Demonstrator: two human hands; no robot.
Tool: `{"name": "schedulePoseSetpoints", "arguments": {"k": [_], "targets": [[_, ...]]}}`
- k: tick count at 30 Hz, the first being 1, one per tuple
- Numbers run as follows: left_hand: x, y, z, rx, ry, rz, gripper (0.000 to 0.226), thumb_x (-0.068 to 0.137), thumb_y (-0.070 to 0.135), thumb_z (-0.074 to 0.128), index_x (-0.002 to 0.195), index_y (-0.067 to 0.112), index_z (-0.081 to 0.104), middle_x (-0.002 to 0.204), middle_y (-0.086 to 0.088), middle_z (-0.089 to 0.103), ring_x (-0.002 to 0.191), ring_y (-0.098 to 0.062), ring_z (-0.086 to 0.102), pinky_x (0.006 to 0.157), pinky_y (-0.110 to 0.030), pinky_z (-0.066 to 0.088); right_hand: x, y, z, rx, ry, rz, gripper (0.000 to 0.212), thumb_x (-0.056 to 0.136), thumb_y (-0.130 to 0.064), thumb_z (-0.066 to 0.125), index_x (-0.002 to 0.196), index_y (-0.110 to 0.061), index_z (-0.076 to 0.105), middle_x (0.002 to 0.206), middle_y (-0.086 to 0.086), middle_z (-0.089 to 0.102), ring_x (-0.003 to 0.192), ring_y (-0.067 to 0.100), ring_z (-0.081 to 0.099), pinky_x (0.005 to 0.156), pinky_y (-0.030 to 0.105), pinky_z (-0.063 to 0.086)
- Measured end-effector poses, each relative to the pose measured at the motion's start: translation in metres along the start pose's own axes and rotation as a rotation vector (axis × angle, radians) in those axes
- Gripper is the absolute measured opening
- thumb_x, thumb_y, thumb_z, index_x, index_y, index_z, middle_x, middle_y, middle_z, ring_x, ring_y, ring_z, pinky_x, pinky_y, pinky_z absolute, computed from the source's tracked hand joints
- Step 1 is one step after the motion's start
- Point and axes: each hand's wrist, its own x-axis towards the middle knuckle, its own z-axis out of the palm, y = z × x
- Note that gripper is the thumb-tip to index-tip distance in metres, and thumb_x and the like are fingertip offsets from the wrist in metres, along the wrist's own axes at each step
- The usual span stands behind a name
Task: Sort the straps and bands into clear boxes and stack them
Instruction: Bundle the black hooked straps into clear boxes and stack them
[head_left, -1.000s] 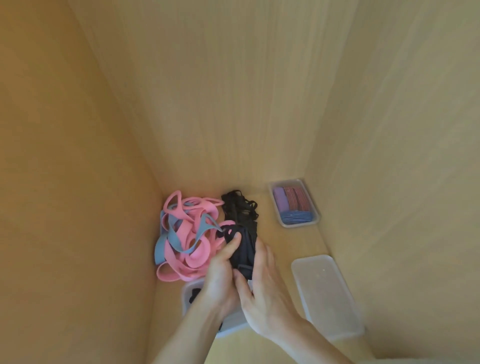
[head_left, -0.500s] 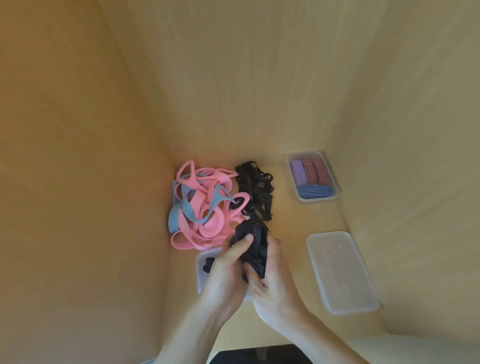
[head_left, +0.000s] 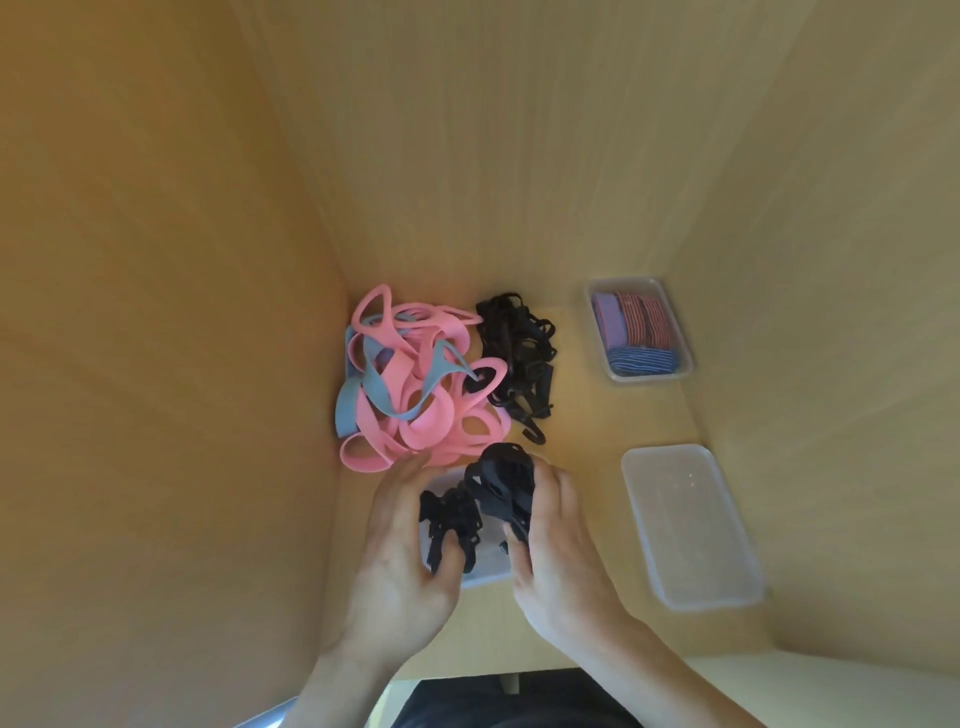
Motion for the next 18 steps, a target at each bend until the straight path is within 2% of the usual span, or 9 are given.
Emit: {"name": "schedulePoseSetpoints", "arguments": {"k": [3,5,8,11,14,18], "targets": [[-0.004,0.004,0.01,0.028,0.071,0.06,0.056,0.085,0.01,0.054,0.139,0.022,0.048,0.15,0.002,0.043,0.143,-0.025,0.04,0.115,-0.027,0.032,0.0,-0.002,0.003,-0.103,-0.023,0.029,0.08,0.092,-0.007,0.059,0.157,-0.012,0.013,0.145,-0.001,0.024,0.134,0.019,0.041,0.111,0.029,0.04],[-0.005,0.005,0.015,0.07,0.056,0.089,0.054,0.087,0.011,0.054,0.141,0.015,0.049,0.153,0.0,0.042,0.142,-0.027,0.04,0.115,-0.033,0.034,0.001,-0.004,0.006,-0.133,-0.029,0.055,0.082,0.091,-0.008,0.06,0.157,-0.011,0.011,0.147,0.001,0.022,0.136,0.021,0.039,0.111,0.031,0.041],[-0.003,0.005,0.019,0.134,-0.064,0.145,0.059,0.091,0.018,0.054,0.15,0.014,0.044,0.159,0.0,0.036,0.144,-0.022,0.034,0.116,-0.039,0.033,0.001,-0.005,0.011,-0.141,-0.011,0.067,0.086,0.09,-0.012,0.064,0.157,-0.01,0.011,0.147,0.003,0.023,0.136,0.023,0.039,0.11,0.033,0.042],[-0.001,0.003,0.02,0.172,-0.157,0.149,0.063,0.092,0.02,0.057,0.153,0.016,0.04,0.162,0.003,0.033,0.149,-0.009,0.026,0.117,-0.037,0.033,-0.001,-0.004,0.015,-0.177,0.008,0.061,0.081,0.094,-0.02,0.062,0.158,-0.009,0.013,0.147,0.005,0.028,0.134,0.022,0.04,0.109,0.032,0.044],[0.001,-0.002,0.022,0.201,-0.206,0.092,0.06,0.092,0.019,0.058,0.151,0.017,0.044,0.161,0.005,0.036,0.149,-0.007,0.028,0.117,-0.038,0.036,-0.002,-0.002,0.02,-0.239,-0.049,0.069,0.079,0.094,-0.021,0.06,0.158,-0.009,0.014,0.145,0.005,0.033,0.131,0.022,0.041,0.105,0.029,0.045],[0.003,-0.004,0.027,0.297,-0.264,0.089,0.06,0.093,0.027,0.044,0.153,0.016,0.042,0.16,0.004,0.035,0.151,-0.006,0.024,0.119,-0.042,0.034,0.002,-0.003,0.022,-0.325,-0.103,0.091,0.079,0.094,-0.03,0.055,0.157,-0.006,0.015,0.144,0.007,0.033,0.127,0.022,0.042,0.1,0.024,0.047]]}}
